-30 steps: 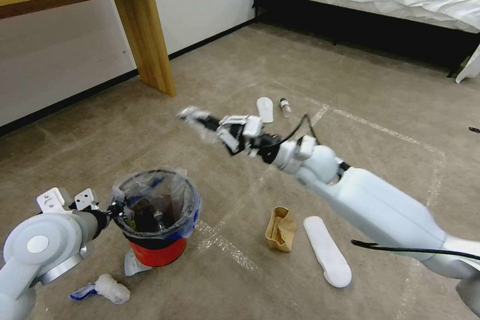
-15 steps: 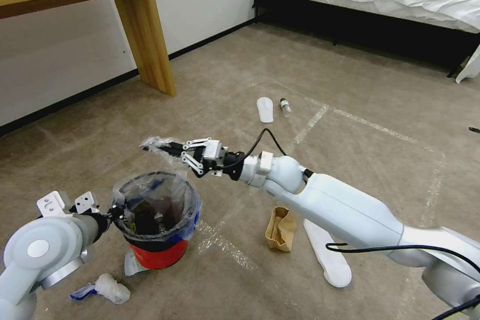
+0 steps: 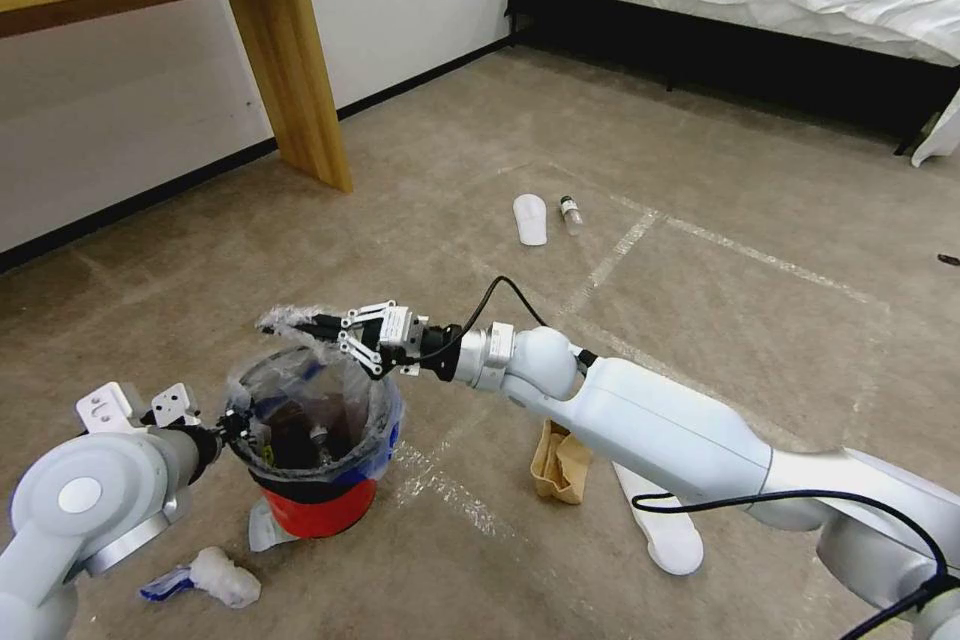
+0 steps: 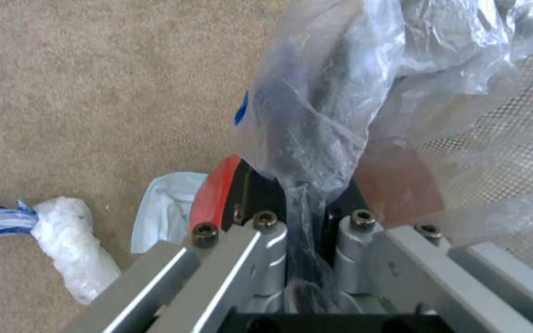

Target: Pick up the trash bin and place the garbage on the floor into it.

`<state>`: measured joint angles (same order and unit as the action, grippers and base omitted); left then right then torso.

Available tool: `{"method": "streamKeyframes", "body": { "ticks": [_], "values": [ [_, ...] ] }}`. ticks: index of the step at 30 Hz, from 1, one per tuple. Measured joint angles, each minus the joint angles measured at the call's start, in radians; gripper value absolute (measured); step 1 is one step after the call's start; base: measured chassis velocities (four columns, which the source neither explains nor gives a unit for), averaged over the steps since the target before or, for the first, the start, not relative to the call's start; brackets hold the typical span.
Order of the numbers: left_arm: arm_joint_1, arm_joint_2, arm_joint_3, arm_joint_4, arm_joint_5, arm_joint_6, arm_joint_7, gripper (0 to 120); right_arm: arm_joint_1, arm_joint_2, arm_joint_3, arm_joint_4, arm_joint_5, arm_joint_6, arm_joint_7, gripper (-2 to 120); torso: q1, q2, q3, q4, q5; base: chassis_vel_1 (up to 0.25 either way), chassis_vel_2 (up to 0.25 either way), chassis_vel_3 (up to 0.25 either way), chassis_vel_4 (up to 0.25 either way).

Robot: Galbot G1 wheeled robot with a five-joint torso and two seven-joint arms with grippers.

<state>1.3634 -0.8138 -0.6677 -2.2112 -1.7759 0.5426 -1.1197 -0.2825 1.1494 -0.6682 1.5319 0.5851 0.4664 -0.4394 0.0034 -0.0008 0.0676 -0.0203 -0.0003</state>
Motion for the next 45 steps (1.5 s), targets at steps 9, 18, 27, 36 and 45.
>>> {"method": "streamKeyframes", "body": {
  "ticks": [9, 18, 27, 36, 45],
  "values": [
    [-0.001, 0.004, -0.002, 0.002, 0.001, 0.001, 0.001, 4, -0.050, -0.014, -0.004, 0.000, -0.017, 0.002, 0.000, 0, 0.000, 0.000, 0.000, -0.0001, 0.0001, 0.000, 0.000, 0.000, 0.000],
    [-0.001, 0.006, -0.005, -0.003, -0.002, 0.001, 0.001, 4, -0.082, -0.027, -0.011, 0.001, -0.030, 0.005, 0.002, 1, 0.000, 0.000, 0.000, 0.0000, 0.0001, 0.000, 0.000, 0.000, 0.000],
    [0.006, 0.007, -0.012, -0.012, -0.003, 0.000, 0.000, 4, -0.091, -0.049, -0.018, -0.008, -0.043, 0.022, 0.040, 28, 0.000, 0.000, 0.000, 0.0000, 0.0001, 0.000, 0.000, 0.000, 0.000],
    [0.011, 0.003, -0.012, -0.023, -0.003, -0.001, -0.003, 4, -0.079, -0.038, -0.023, -0.024, -0.042, 0.021, 0.040, 61, 0.000, 0.000, 0.000, 0.0000, 0.0001, 0.000, 0.000, 0.000, 0.000],
    [0.017, 0.001, -0.014, -0.031, -0.003, -0.001, -0.005, 4, -0.061, -0.019, -0.031, -0.040, -0.038, 0.018, 0.037, 96, 0.000, 0.000, 0.000, 0.0000, 0.0001, 0.000, 0.000, 0.000, 0.000]
  ]
}}
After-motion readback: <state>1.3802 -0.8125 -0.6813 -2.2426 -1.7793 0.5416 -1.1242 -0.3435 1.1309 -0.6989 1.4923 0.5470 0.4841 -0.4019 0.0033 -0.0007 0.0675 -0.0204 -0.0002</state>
